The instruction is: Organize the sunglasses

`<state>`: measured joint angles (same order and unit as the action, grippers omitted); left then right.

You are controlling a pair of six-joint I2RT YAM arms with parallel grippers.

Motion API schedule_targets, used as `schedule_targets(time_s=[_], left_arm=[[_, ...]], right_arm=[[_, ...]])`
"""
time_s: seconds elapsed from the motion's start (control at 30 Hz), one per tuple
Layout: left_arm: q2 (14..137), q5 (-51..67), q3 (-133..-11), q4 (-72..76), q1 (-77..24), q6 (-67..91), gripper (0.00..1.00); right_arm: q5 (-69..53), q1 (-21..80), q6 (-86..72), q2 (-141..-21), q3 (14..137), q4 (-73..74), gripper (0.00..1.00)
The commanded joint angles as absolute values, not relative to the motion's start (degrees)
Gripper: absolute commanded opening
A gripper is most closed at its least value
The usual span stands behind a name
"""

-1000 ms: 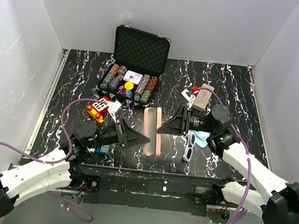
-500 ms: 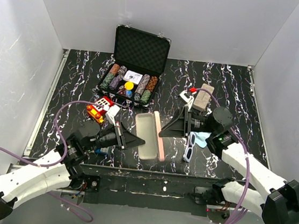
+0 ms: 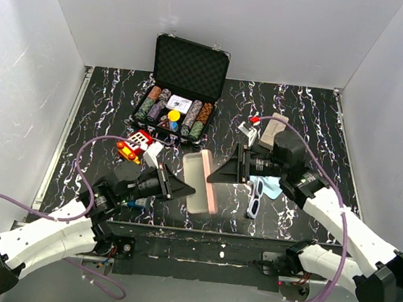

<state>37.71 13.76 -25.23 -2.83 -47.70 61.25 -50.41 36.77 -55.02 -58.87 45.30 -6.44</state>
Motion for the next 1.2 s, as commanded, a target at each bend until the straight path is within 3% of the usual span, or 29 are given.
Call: schedule_targets(time_s=[0.0, 0.17, 0.4, 0.9, 1.07, 1.13, 1.17], left_arm=[[39.9, 0.9, -28.7, -20.9, -46.8, 63.5, 0.00], [45.1, -5.8, -31.2, -29.3, -46.8, 67.3, 0.00], [47.9, -6.4, -31.6, -28.6, -46.8, 70.2, 0.00], [49.4, -3.6, -30.7, -24.5, -46.8, 75.9, 0.00], [49.7, -2.8, -30.8, -24.4, -46.8, 75.8, 0.00], [49.6, -2.6, -30.8, -24.4, -46.8, 75.6, 0.00], [49.6, -2.5, -30.8, -24.4, -46.8, 75.2, 0.00]], right_arm=[[-34.8, 36.8, -36.6, -56.8, 56.6, 21.4, 0.78], [-29.2, 36.9, -31.3, -58.4, 59.9, 28.5, 0.85], [-20.3, 39.5, -23.7, -63.4, 62.0, 33.2, 0.88], [-5.8, 52.6, -19.4, -82.0, 67.9, 29.6, 0.83], [-4.0, 54.0, -17.3, -85.9, 70.3, 30.1, 0.60], [-3.8, 54.1, -15.8, -86.7, 71.2, 30.5, 0.41], [-3.9, 54.1, -14.7, -87.2, 71.6, 30.8, 0.25]])
